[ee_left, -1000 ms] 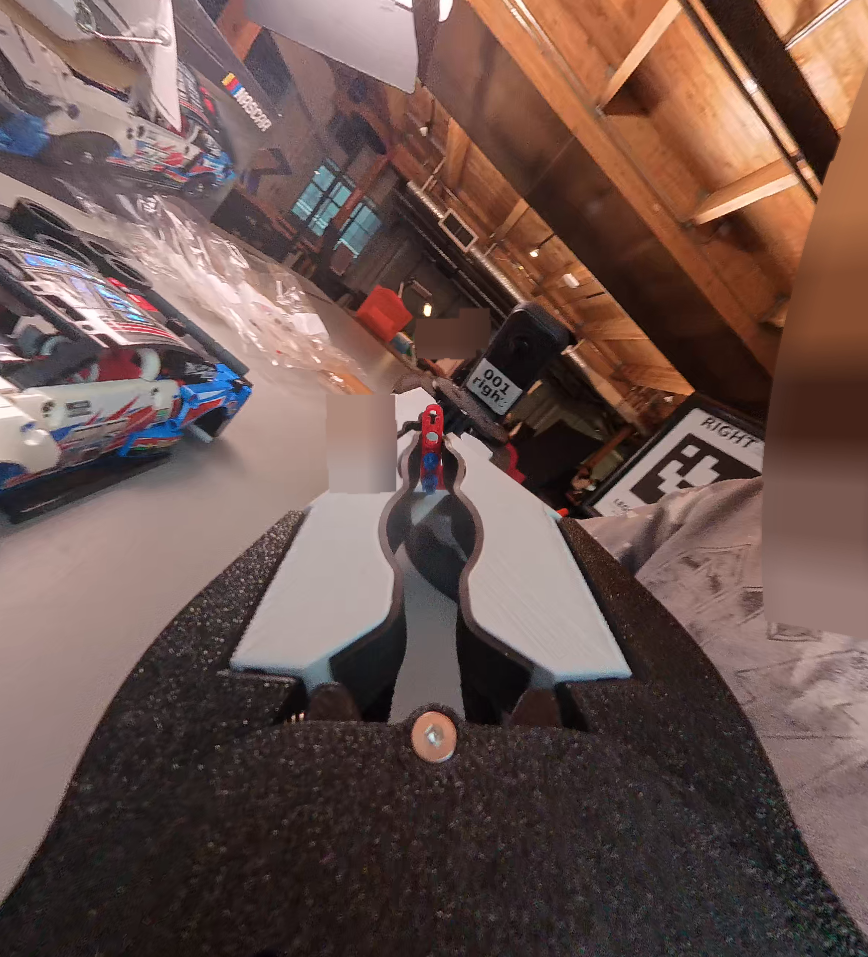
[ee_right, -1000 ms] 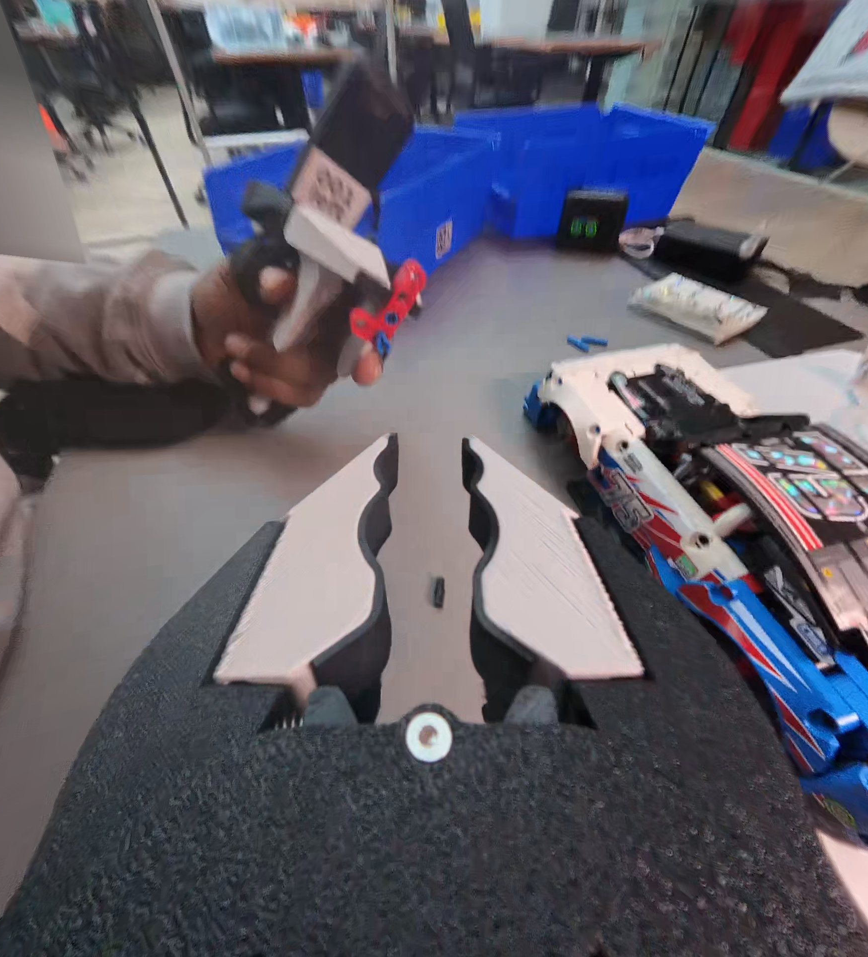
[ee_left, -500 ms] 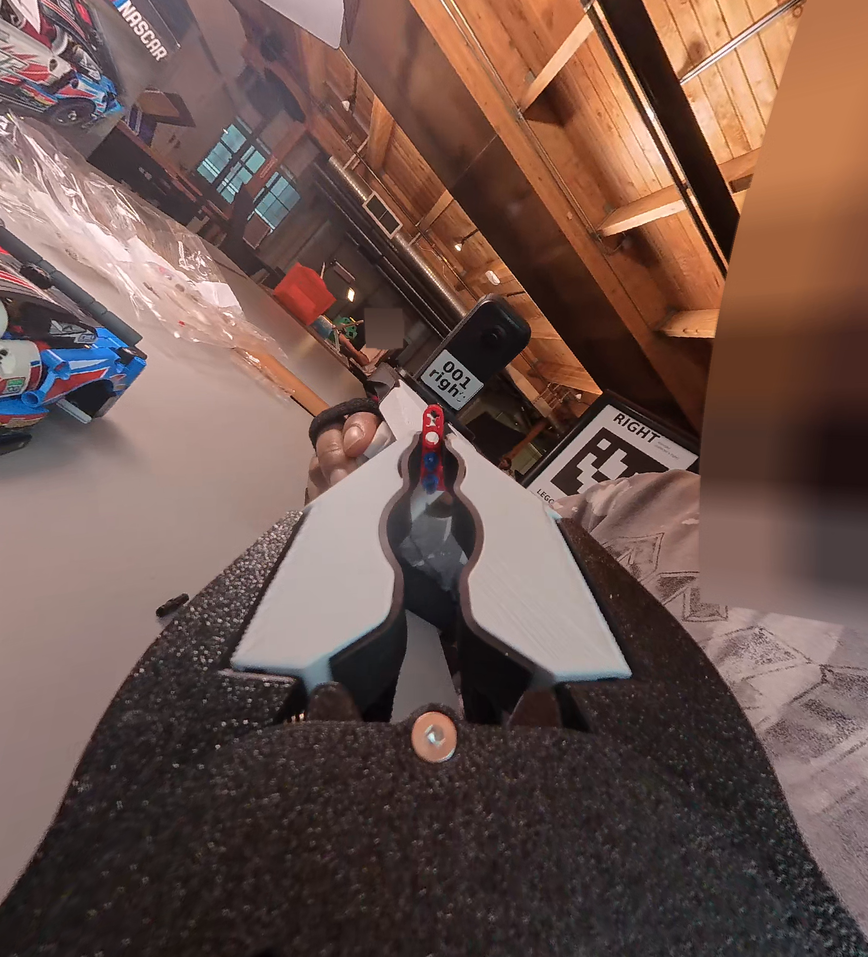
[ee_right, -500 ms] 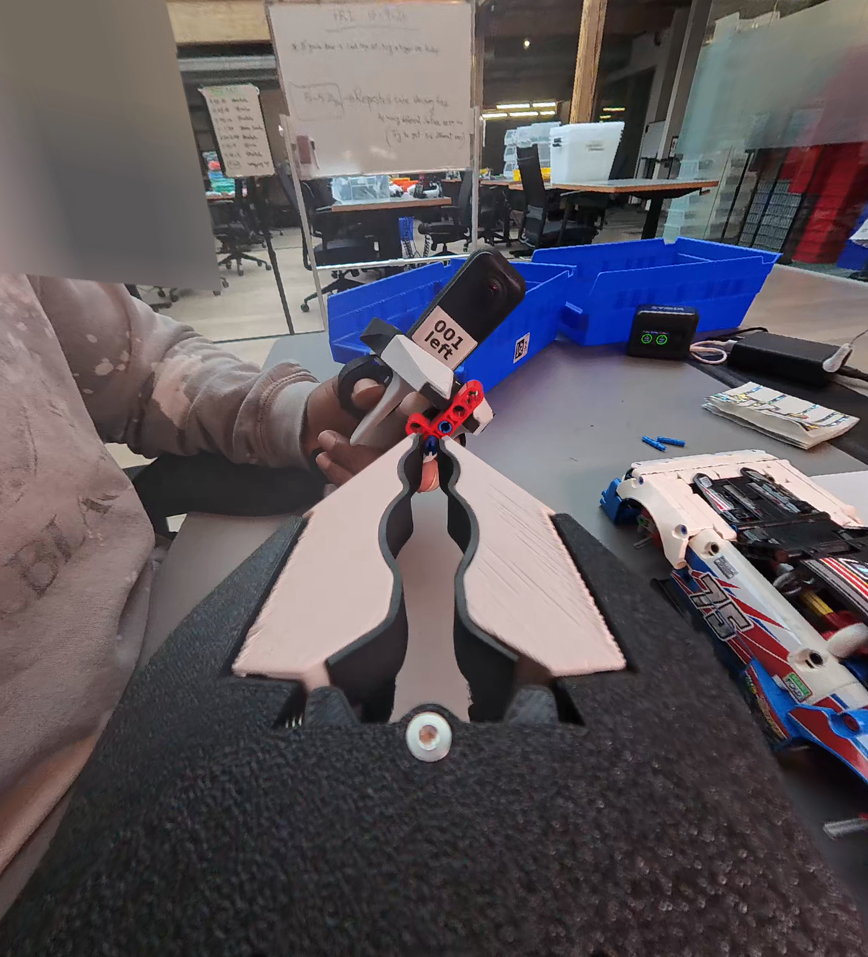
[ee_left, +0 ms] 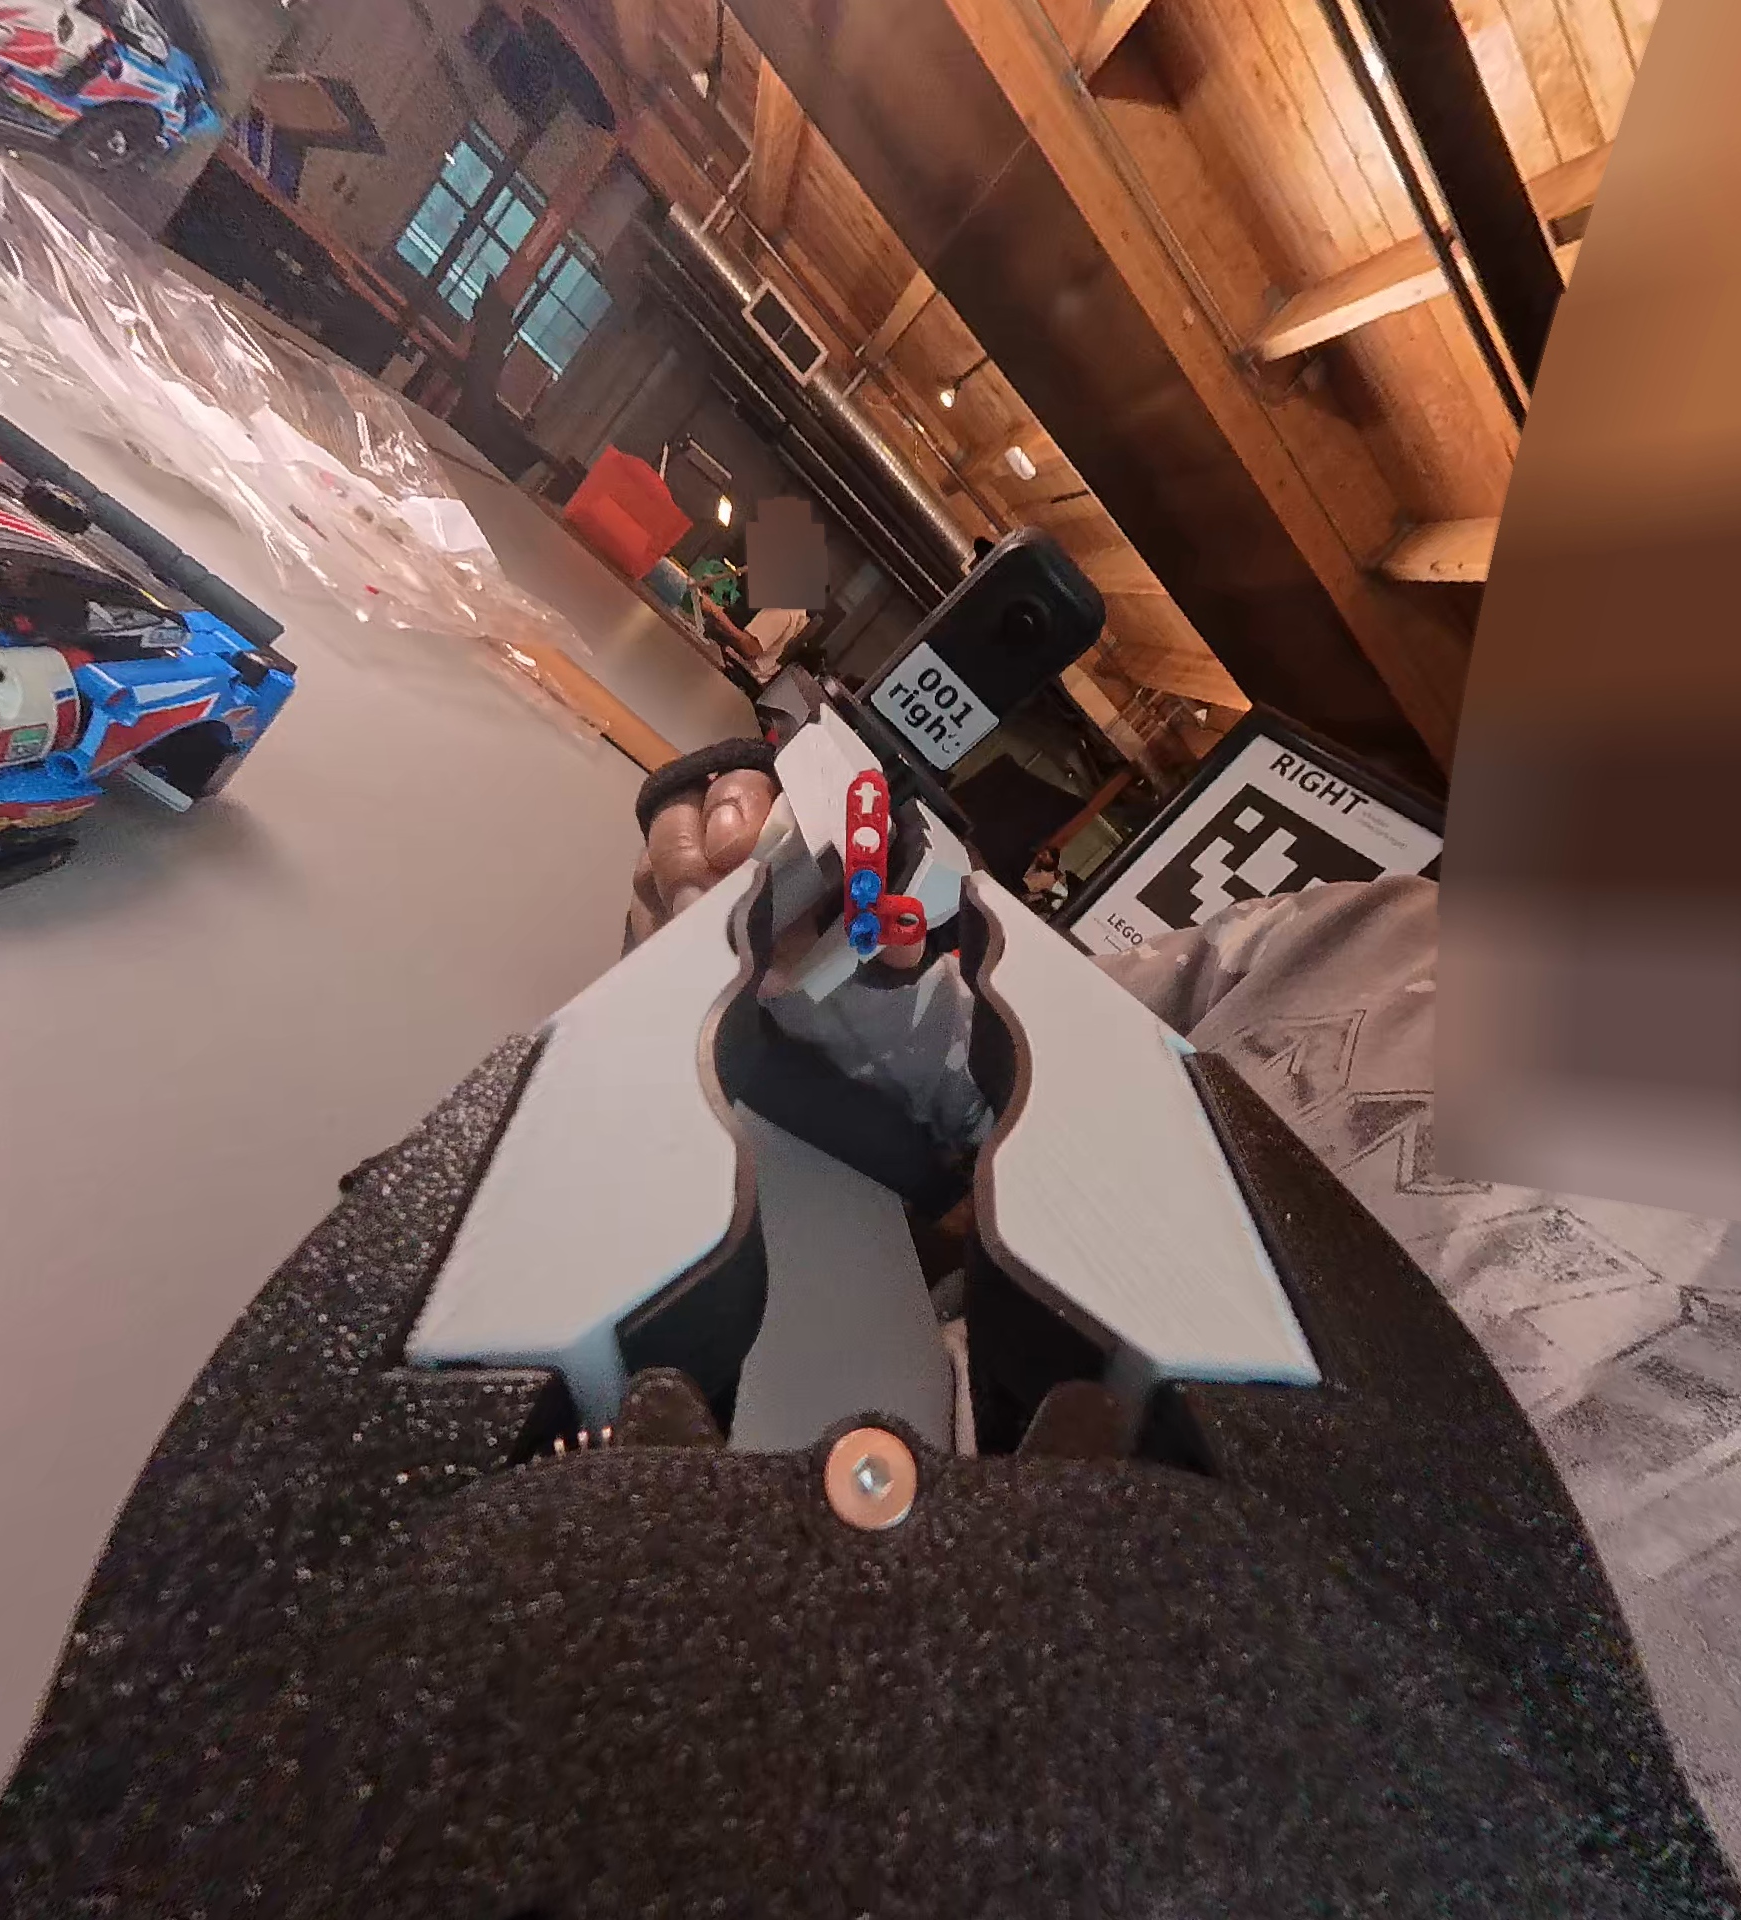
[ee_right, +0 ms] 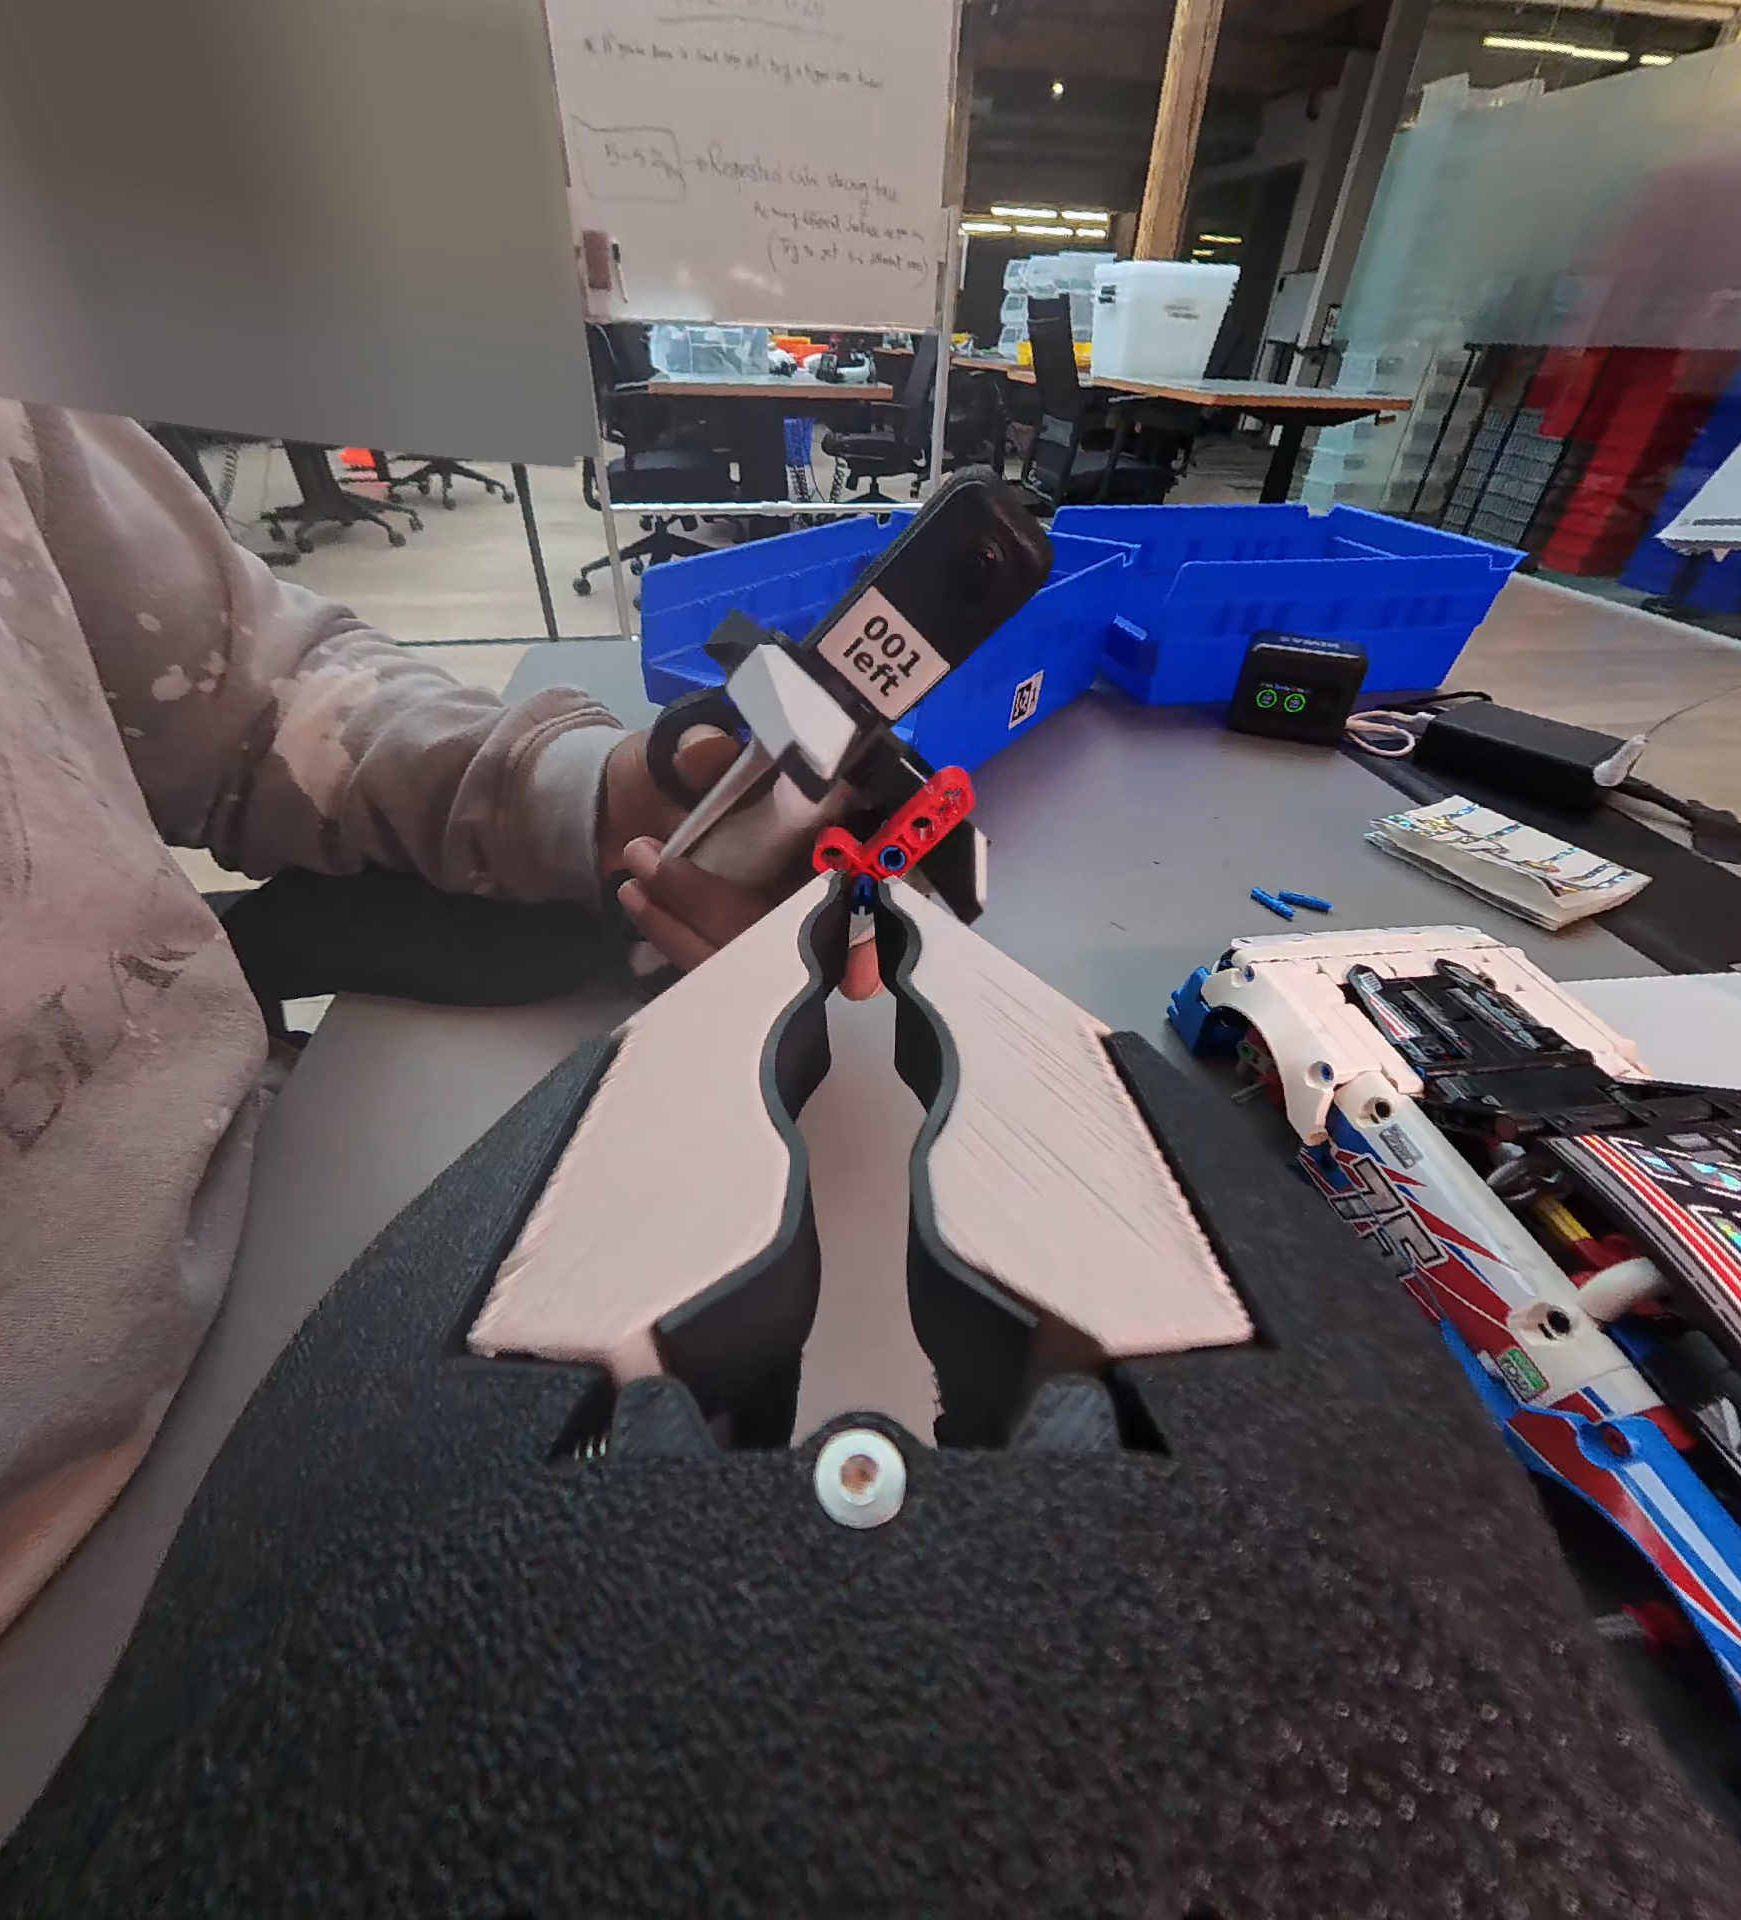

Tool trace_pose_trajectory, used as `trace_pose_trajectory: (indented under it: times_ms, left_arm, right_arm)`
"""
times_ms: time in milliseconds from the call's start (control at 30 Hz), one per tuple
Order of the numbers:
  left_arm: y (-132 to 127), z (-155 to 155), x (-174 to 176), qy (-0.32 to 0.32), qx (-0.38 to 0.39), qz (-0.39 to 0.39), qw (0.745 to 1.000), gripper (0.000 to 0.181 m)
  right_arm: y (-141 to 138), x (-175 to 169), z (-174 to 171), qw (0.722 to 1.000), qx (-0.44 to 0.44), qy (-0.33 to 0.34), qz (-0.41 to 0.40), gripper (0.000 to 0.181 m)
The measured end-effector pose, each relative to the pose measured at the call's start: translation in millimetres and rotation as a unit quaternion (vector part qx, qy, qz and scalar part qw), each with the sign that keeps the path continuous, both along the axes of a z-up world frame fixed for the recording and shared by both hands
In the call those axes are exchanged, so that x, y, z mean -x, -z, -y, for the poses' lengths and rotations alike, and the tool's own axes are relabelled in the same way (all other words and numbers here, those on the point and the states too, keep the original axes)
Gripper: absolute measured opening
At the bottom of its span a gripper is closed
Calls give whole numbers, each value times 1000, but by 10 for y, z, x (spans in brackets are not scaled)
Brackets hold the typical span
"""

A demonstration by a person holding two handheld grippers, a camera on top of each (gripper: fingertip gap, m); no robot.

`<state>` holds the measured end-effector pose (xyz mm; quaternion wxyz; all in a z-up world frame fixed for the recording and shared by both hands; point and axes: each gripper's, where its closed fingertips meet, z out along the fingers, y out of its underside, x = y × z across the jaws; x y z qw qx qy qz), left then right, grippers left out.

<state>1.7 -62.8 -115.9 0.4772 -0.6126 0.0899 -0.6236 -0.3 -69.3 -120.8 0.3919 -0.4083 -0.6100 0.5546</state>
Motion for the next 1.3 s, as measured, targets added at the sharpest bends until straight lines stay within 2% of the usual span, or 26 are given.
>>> trace_pose_trajectory:
  times_ms: [33, 133, 167, 267, 500, 733, 1167, 1200, 1267, 1300]
  left_arm:
    - [16, 22, -25, 7, 0, -7, 1000, 34]
    - [48, 86, -121, 27, -8, -36, 999, 24]
    - [76, 85, -140, 23, -12, -54, 998, 18]
    - [81, 87, -140, 8, -34, -88, 996, 15]
    - [-56, 99, -168, -13, -64, -84, 994, 14]
    - [-106, 127, -216, -3, -80, -95, 992, 12]
    - [-99, 112, -262, -17, -99, -140, 985, 12]
    - [-120, 66, -143, -45, -99, -137, 985, 13]
    - [-193, 15, 338, -110, -91, -112, 983, 10]
    - [-178, 65, 336, -111, -111, -147, 977, 12]
  right_arm:
    - [7, -3, 2, 1000, -2, 0, 1, 3]
    - [32, -2, 32, 1000, -10, -5, 6, 3]
    - [36, -5, 46, 1000, -13, -8, 6, 3]
    - [31, -16, 53, 1000, -18, -7, 6, 3]
    - [-127, -53, 67, 999, -4, -12, -31, 2]
    - [-186, -113, 92, 999, -10, -36, -21, 1]
    - [-186, -182, 67, 998, -45, -32, -13, 0]
    - [-232, -208, 39, 998, -41, -31, -25, 0]
    - [-523, -444, -263, 997, 3, 2, -76, 0]
    - [-467, -458, -305, 997, -23, 19, -66, 0]
